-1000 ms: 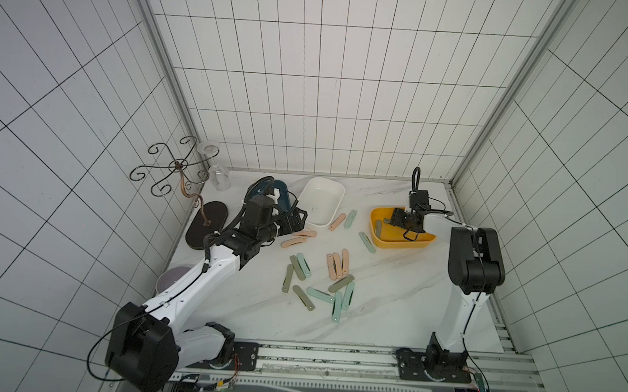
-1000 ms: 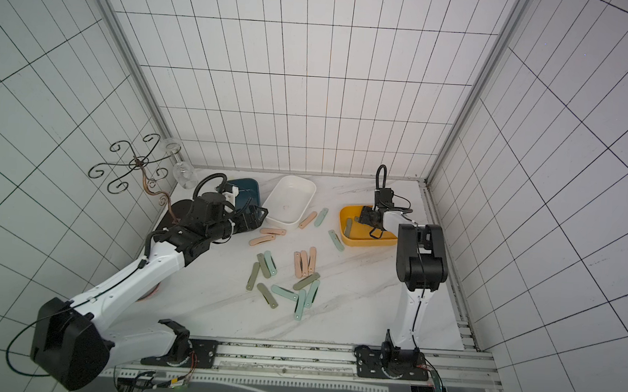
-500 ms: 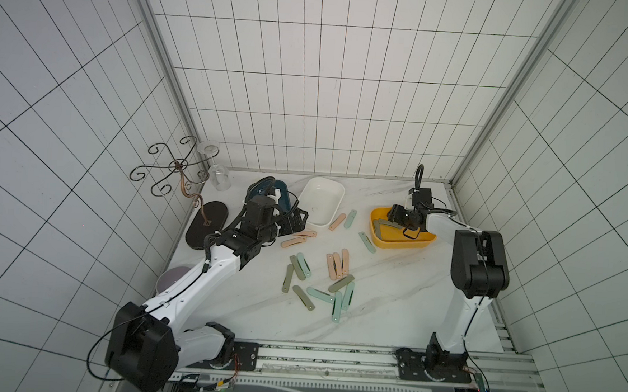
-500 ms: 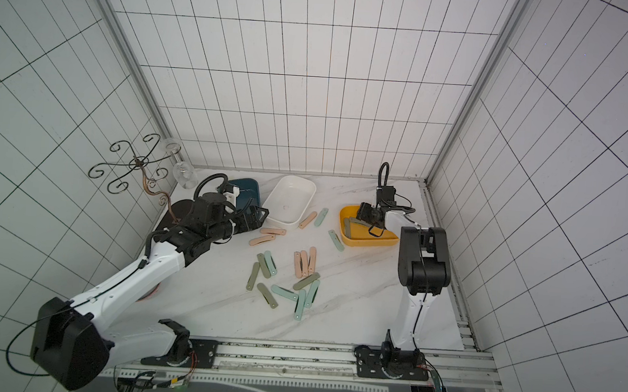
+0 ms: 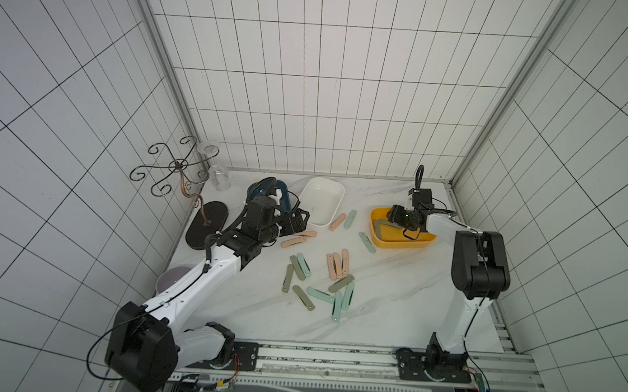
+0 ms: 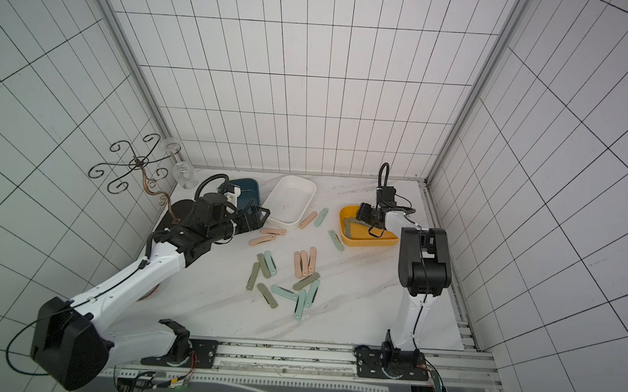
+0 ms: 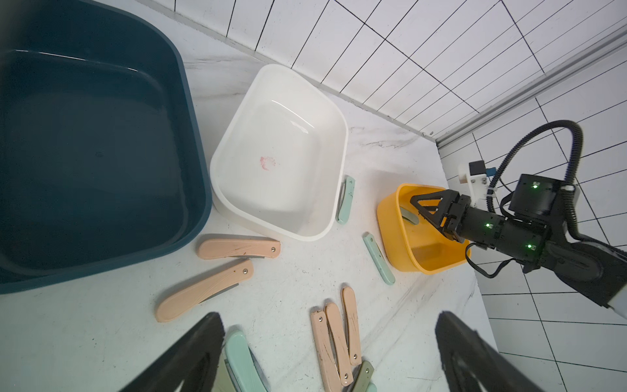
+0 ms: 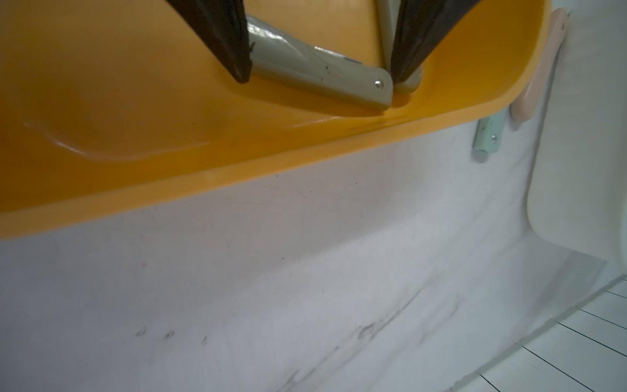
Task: Place the fruit knives into the storage box by color
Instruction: Place the fruit knife in the storage box.
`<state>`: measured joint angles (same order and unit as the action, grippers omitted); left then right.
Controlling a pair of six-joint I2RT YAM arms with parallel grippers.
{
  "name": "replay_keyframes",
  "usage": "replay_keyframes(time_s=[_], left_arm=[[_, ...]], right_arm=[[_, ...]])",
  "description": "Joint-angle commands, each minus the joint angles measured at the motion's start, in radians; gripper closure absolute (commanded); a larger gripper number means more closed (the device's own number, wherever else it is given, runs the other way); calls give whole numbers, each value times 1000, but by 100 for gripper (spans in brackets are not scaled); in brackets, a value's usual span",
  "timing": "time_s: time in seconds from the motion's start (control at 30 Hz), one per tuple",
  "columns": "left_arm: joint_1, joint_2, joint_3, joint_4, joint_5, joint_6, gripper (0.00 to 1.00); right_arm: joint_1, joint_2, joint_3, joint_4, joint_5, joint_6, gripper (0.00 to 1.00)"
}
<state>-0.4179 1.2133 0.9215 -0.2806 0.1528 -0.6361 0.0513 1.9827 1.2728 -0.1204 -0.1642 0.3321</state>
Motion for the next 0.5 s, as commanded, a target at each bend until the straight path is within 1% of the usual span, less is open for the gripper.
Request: replay_keyframes(time_s=[0.0,0.17,0.47], left_arm=[[-2,-4,14,17,-17,3,3],[-2,2,14,17,-18,0,3],[-5,4,11,19,-13,-7,3]], right_arm=[[-4,36,116,-24,16,-20,33],[-6,46,117,-30,-5,-16,35],[-5,2,20,-10,-55,12,37]])
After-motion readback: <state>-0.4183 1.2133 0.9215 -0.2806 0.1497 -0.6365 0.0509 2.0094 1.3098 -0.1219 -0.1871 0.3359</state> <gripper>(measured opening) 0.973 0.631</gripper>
